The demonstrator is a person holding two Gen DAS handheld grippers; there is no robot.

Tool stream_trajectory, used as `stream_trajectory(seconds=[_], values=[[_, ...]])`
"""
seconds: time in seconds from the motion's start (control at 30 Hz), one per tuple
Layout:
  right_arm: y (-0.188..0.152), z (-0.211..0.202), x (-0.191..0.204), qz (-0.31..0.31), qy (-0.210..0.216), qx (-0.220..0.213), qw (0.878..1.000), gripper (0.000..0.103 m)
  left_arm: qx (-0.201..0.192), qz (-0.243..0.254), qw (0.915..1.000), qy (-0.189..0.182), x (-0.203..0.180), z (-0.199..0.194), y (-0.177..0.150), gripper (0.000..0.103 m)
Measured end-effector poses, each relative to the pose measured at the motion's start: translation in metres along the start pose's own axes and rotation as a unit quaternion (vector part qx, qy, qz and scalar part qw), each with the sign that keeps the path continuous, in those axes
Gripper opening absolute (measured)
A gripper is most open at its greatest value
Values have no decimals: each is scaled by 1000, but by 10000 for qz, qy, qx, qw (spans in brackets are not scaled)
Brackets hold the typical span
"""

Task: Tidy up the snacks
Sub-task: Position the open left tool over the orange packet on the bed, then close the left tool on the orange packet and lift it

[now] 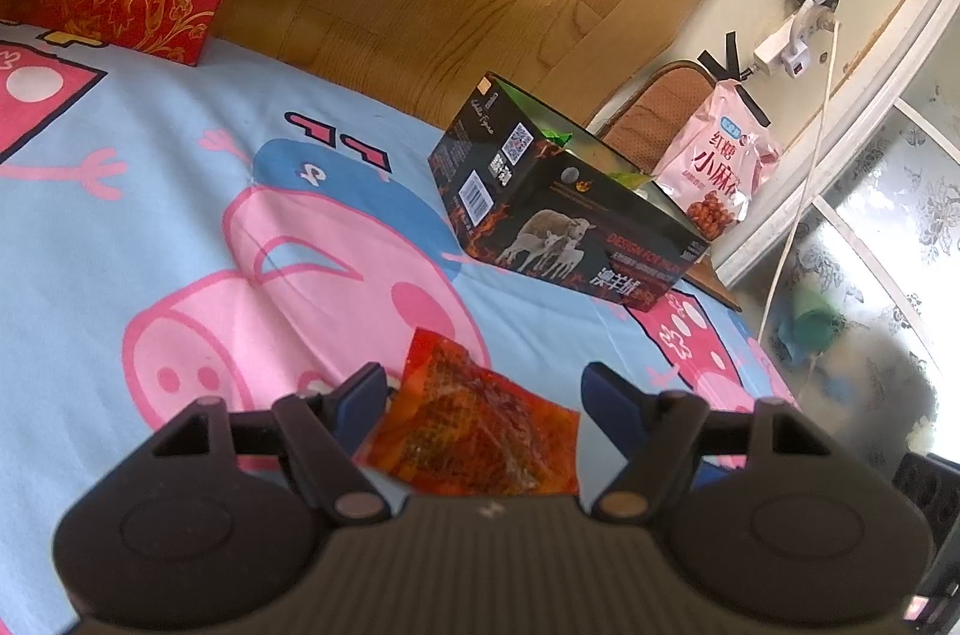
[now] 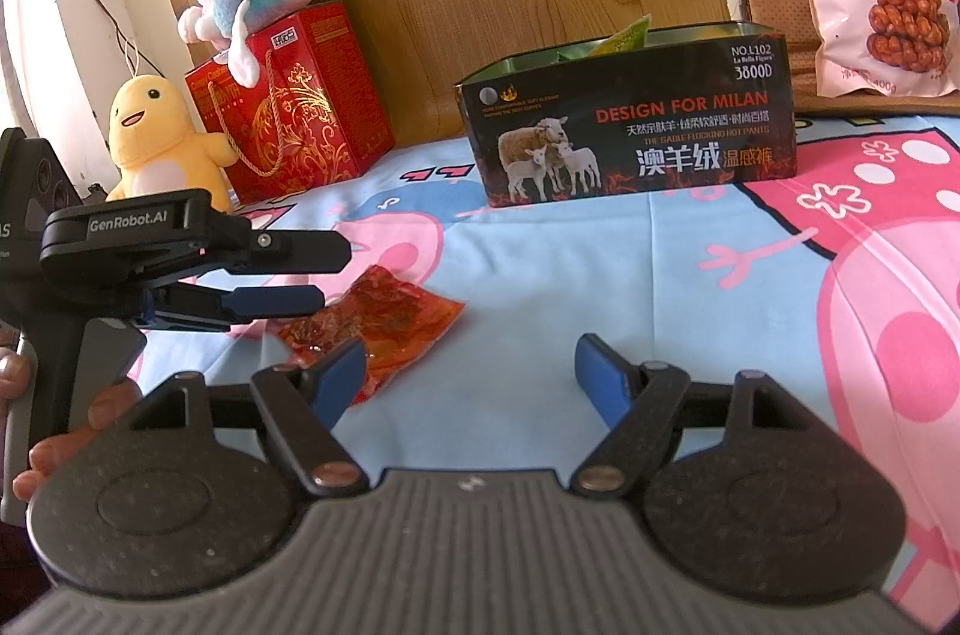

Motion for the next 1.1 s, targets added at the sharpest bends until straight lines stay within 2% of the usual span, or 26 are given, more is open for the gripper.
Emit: stream_trajectory(seconds=[0.37,0.57,0.67,0.77,0.93,1.0,1.07,1.1], values=[[0,0,0,0,11,-9,10000,79,-8,26,10000,-54,-1,-1,0,73],[0,-1,-1,51,27,-37,10000,79,-98,253,9995,-146,-12,-5,1,73],[0,-2,-2,87,34,-65,9999,81,-300,353,9989,-19,-12,-12,4,73],[0,-3,-2,101,32,-67,9999,81,-201,313,9993,13,-9,-9,2,73],[-3,4,9,-413,-169,104,9989,81,100,291,9995,-84,-9,1,-6,66],[-5,10,17,-744,-181,238,9968,82,116,455,9989,8,-14,4,-9,63],[-7,18,26,-1094,-202,334,9932,81,240,594,9979,-77,-22,7,-15,57],[-9,21,32,-1308,-205,401,9904,76,273,660,9974,-115,-27,8,-19,57]])
Point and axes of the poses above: each gripper's, at about its wrist camera, not at the fingertips, and z roughly the way its jaws point, x to its left, y to its top, the point moved 9 cm from there along z, roughly the way its jaws point, and after that the axes turned 2 degrees about y, right-handed, at the moved point
